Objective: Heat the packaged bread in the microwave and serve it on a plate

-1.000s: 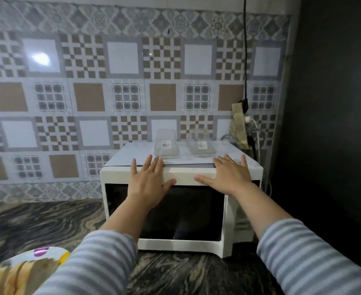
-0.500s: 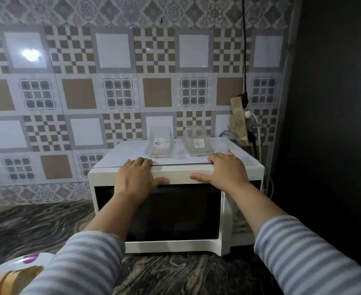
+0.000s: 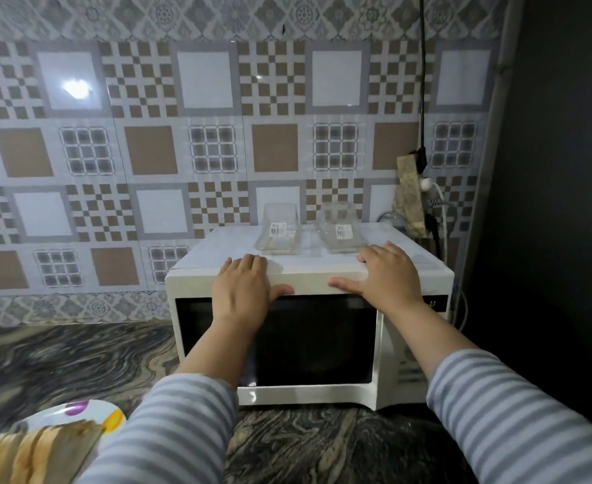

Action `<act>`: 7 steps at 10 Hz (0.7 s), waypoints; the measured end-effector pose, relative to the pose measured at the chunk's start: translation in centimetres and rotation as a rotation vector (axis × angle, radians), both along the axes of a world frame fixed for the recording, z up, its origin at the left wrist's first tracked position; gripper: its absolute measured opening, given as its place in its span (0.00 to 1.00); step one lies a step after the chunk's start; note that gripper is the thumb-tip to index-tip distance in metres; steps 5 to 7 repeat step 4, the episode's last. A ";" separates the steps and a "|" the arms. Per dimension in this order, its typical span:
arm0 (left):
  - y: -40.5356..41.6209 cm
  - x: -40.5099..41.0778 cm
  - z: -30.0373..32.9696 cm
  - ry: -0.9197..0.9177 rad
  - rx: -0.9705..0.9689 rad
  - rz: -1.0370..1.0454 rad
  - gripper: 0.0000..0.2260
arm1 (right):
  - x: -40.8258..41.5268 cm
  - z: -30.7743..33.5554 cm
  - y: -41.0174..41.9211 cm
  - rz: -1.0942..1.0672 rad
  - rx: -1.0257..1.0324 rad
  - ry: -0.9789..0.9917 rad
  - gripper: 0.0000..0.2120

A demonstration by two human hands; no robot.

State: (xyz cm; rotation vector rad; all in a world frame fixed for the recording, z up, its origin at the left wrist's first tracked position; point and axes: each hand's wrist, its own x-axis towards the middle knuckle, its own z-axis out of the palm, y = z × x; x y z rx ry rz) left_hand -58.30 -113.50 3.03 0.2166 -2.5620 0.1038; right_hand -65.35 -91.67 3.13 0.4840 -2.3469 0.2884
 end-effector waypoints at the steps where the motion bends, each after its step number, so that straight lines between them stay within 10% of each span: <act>1: 0.1 0.1 -0.3 -0.021 0.004 0.005 0.34 | 0.3 -0.4 0.4 0.000 0.018 0.041 0.39; 7: 1.1 3.1 -2.0 0.034 0.065 -0.114 0.31 | 4.2 -1.4 1.1 -0.042 0.081 -0.087 0.33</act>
